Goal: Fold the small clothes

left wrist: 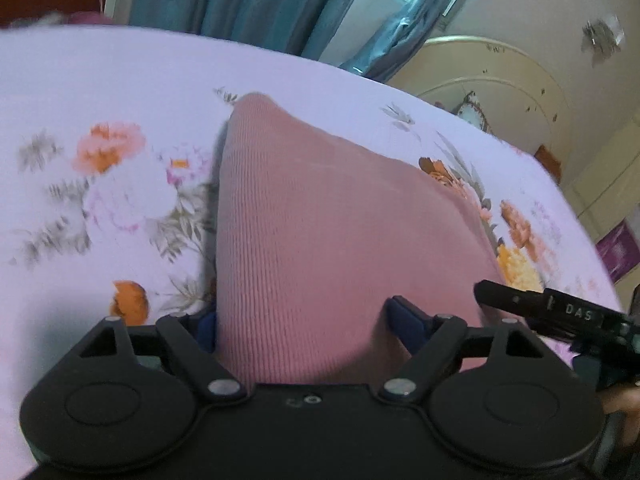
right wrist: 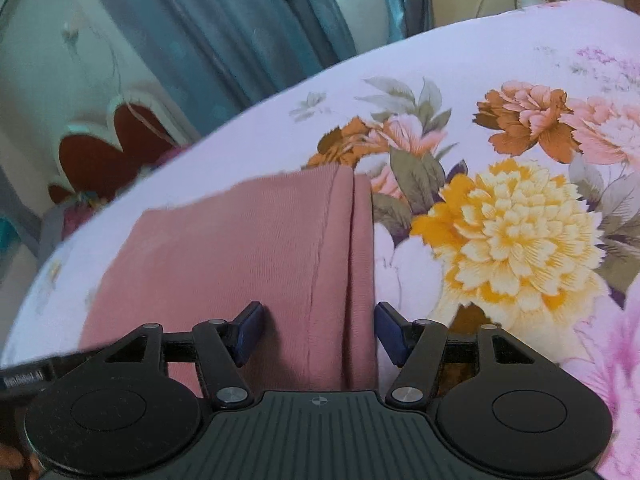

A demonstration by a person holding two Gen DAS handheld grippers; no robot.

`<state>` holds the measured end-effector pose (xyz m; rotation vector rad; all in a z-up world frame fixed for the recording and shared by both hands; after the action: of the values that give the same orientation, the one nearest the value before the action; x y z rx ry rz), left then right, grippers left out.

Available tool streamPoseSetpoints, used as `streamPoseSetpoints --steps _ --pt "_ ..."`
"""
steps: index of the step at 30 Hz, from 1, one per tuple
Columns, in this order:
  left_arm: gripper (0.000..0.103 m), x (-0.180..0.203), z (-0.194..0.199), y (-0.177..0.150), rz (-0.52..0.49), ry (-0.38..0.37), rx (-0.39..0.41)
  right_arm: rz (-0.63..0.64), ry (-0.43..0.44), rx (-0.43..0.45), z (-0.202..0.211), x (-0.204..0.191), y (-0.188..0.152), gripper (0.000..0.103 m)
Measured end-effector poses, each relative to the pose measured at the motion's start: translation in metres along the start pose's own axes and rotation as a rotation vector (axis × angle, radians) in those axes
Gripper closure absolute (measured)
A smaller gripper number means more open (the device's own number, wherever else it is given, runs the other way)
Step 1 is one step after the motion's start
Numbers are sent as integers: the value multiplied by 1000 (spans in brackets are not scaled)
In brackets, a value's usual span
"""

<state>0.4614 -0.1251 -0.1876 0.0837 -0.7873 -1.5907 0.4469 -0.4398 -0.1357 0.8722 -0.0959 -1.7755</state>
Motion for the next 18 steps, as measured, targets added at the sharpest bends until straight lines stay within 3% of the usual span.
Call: streamPoseSetpoints --steps 3,6,8,9,12,18 --pt "26 4 -2 -2 -19 1 11 -4 26 -2 -6 -2 4 43" --pt "36 8 -1 -2 -18 -12 16 -3 40 -22 -11 -3 5 62" --pt "42 9 1 0 -12 -15 20 0 51 -30 -12 -3 5 68" --pt "48 11 3 0 -16 -12 24 -5 64 -42 -13 -3 4 77" --pt "57 19 8 0 -58 11 46 -23 73 -45 -14 -5 4 81" --pt "65 28 25 6 -57 15 89 -48 154 -13 -1 -22 13 82"
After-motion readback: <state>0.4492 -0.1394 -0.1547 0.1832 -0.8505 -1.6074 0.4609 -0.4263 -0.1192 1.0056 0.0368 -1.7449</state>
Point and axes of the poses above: each gripper's, at about its wrist camera, not at the fingertips, and z roughly against the way its jaws point, x to its right, y to its top, the point moved 4 cm from there along -z, roughly the way its jaws point, and after that the axes turned 2 degrees about -x, right-handed, at the moved point
